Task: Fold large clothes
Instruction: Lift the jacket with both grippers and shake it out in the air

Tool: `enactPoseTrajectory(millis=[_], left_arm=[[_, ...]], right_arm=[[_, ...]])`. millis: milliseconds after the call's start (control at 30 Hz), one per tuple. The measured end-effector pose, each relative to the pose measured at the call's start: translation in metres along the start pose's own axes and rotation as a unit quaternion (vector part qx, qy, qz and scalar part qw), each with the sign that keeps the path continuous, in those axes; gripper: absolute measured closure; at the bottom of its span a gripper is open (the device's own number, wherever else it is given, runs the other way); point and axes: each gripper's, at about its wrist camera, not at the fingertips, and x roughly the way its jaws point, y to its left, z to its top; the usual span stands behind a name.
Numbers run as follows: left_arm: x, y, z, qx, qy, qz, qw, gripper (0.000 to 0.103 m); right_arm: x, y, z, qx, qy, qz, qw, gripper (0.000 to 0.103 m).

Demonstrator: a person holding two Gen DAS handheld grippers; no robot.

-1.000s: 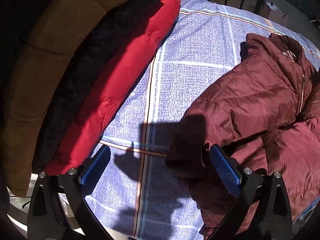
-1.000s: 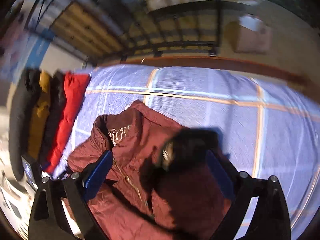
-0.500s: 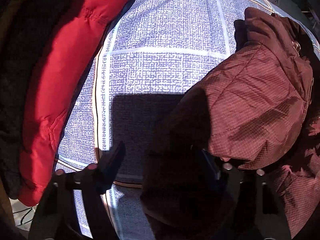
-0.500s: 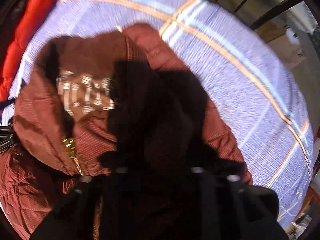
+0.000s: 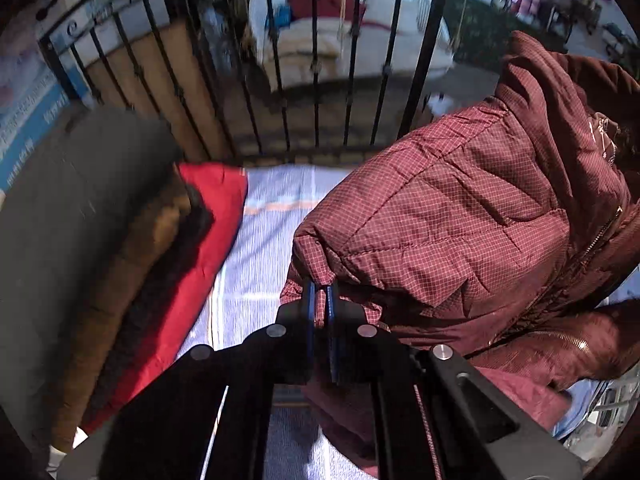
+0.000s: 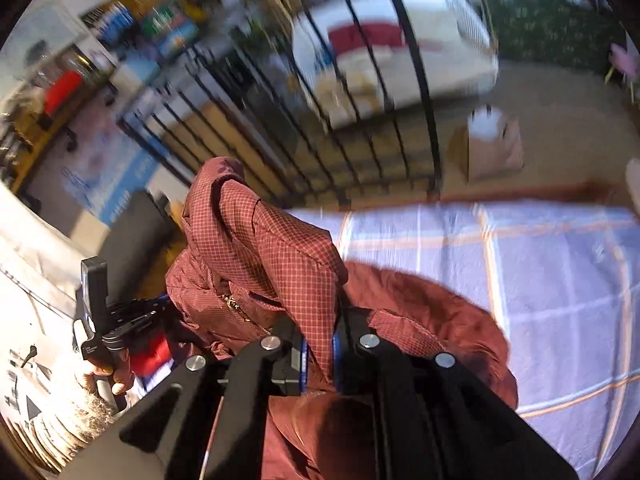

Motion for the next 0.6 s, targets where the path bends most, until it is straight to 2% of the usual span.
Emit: enactPoseTrajectory(millis=[100,167,233,300,367,467,567,600], left_arm=[[-0.074,-0.019,0.02,0.014,-0.082,0.0,0.9965,0.099],[-0.114,-0.027,0.02,0.007,-0.112,-0.023,0.9934,0.1],[-0.155,-0.035,0.008,0.009,-0.141,-0.047,0.9889,0.1],[-0.198,-0.047,-0.007,0.033,-0.178,-0.04,0.9826,0.101],[-0.241,-0.055,-0.021,0.058,-0.214,-0.041,0.9743,0.1],[-0.301,-0.06,-0.031,0.076,-0.276,-0.043,0.9571,0.1],[-0.376,-0.055,-0.043,0.072,-0.354,-0.06,0.9303,0.101],[-0.4,-0.053,-0.045,0.07,-0.384,-0.059,0.9188,0.101]], right_arm=[[-0.078,0.02,0.017,-0.04,-0.081,0.011,0.996,0.094],[-0.137,0.039,0.021,-0.054,-0.135,0.041,0.989,0.094],[-0.183,0.048,0.016,-0.064,-0.172,0.045,0.982,0.094],[-0.22,0.055,0.007,-0.067,-0.197,0.064,0.976,0.094],[-0.267,0.057,-0.009,-0.067,-0.222,0.102,0.967,0.094],[-0.33,0.061,-0.029,-0.092,-0.268,0.123,0.951,0.094],[-0.39,0.054,-0.036,-0.097,-0.321,0.179,0.925,0.094],[-0.409,0.056,-0.042,-0.098,-0.338,0.192,0.916,0.094]])
